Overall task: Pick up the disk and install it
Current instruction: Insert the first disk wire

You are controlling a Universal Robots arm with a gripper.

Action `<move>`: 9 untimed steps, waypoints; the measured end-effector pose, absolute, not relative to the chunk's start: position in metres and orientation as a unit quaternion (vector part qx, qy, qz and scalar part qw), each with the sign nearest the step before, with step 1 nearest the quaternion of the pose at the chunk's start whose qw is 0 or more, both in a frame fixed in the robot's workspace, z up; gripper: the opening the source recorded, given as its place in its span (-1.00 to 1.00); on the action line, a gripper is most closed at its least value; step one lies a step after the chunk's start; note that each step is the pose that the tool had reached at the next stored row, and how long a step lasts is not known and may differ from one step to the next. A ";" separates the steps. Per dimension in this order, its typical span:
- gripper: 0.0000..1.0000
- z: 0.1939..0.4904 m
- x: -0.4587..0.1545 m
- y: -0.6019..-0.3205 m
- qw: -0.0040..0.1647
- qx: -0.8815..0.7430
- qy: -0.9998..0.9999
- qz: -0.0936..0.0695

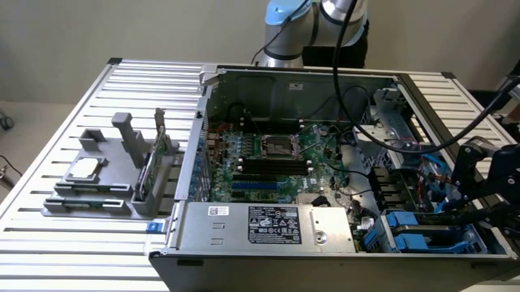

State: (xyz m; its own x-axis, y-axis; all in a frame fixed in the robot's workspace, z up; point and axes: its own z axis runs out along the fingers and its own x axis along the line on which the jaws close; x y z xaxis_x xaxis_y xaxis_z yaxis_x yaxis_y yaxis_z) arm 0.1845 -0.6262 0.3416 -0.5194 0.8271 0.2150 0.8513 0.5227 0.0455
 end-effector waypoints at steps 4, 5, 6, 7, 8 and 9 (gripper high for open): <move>-0.42 0.340 0.185 -0.626 0.083 -0.499 -0.859 -0.076; -0.42 0.340 0.185 -0.626 0.083 -0.504 -0.856 -0.077; -0.42 0.340 0.185 -0.626 0.083 -0.508 -0.854 -0.077; -0.42 0.340 0.185 -0.626 0.082 -0.513 -0.851 -0.078; -0.42 0.340 0.185 -0.626 0.082 -0.518 -0.848 -0.078; -0.42 0.340 0.185 -0.626 0.081 -0.522 -0.845 -0.079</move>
State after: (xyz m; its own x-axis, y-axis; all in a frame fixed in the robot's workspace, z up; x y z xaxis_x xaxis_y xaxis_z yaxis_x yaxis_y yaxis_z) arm 0.1846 -0.6263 0.3398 -0.4412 0.8701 0.2196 0.8957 0.4419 0.0484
